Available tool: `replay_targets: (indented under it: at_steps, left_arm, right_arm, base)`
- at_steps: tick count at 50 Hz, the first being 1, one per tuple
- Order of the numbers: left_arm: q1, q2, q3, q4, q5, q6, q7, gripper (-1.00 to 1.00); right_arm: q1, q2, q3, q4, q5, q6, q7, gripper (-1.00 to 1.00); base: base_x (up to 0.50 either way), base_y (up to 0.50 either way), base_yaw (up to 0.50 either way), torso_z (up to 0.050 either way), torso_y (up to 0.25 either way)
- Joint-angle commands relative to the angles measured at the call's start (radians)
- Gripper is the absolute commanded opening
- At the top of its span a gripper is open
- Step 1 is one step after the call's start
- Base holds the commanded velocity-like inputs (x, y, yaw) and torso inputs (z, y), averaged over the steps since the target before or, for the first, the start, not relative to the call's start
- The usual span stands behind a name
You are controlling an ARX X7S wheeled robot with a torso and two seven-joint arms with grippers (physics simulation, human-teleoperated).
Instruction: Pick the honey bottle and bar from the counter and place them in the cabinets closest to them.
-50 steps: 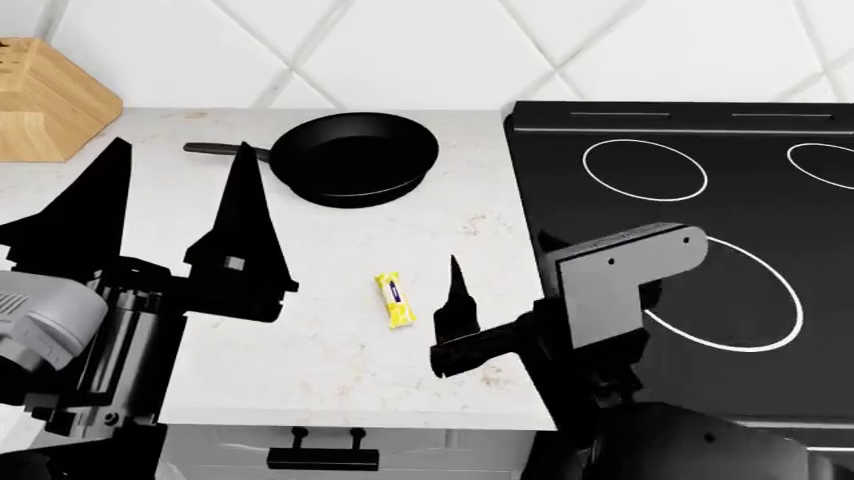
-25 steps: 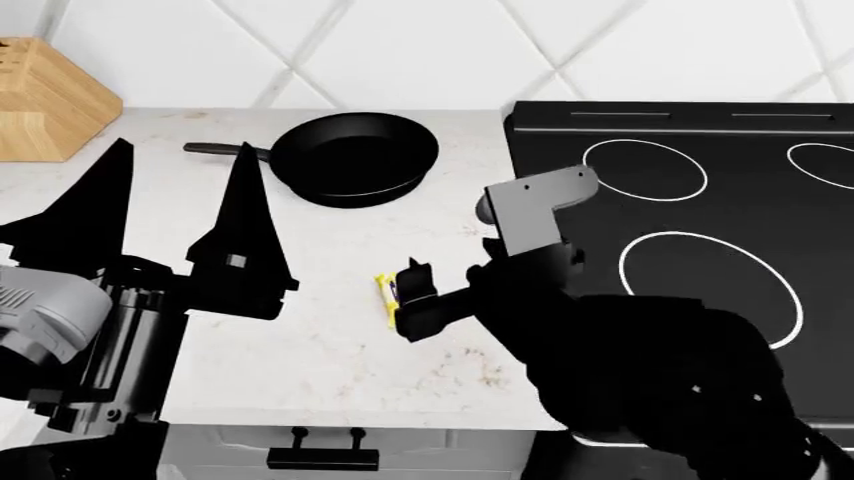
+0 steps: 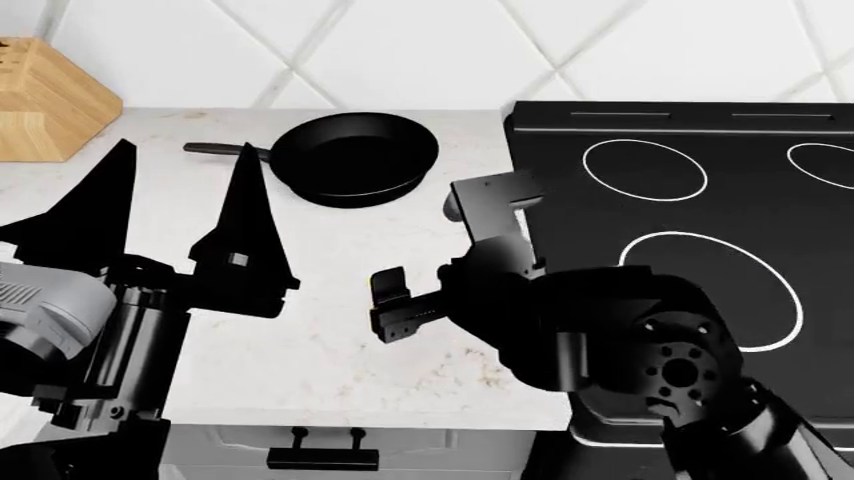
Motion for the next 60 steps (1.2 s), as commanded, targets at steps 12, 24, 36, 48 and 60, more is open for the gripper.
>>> replay_targets:
  at_steps: [12, 24, 36, 48, 60]
  left_arm:
    - [-0.002, -0.003, 0.003, 0.008, 0.0, -0.01, -0.003, 1.0]
    - [-0.003, -0.003, 0.002, 0.006, 0.001, -0.009, -0.002, 1.0]
    - [0.0, -0.004, -0.002, 0.009, -0.002, -0.007, -0.003, 1.0]
    - [-0.002, -0.003, -0.001, 0.008, -0.003, -0.008, -0.003, 1.0]
    - [0.002, -0.004, -0.002, 0.013, -0.003, -0.007, -0.003, 1.0]
  right_arm:
    - [0.015, -0.062, -0.057, 0.173, 0.003, 0.014, -0.064, 1.0]
    - [0.03, -0.086, -0.088, 0.255, -0.026, 0.004, -0.119, 1.0]
    - [0.028, -0.104, -0.123, 0.312, -0.054, -0.006, -0.161, 1.0]
    - [0.02, -0.106, -0.147, 0.346, -0.077, -0.018, -0.177, 1.0]
    - [0.022, -0.103, -0.162, 0.288, -0.071, -0.008, -0.148, -1.0]
  base:
    - [0.0, 0.0, 0.0, 0.0, 0.0]
    - [0.0, 0.0, 0.0, 0.0, 0.0]
    - [0.0, 0.0, 0.0, 0.0, 0.0]
    - [0.0, 0.0, 0.0, 0.0, 0.0]
    - [0.0, 0.0, 0.0, 0.0, 0.0]
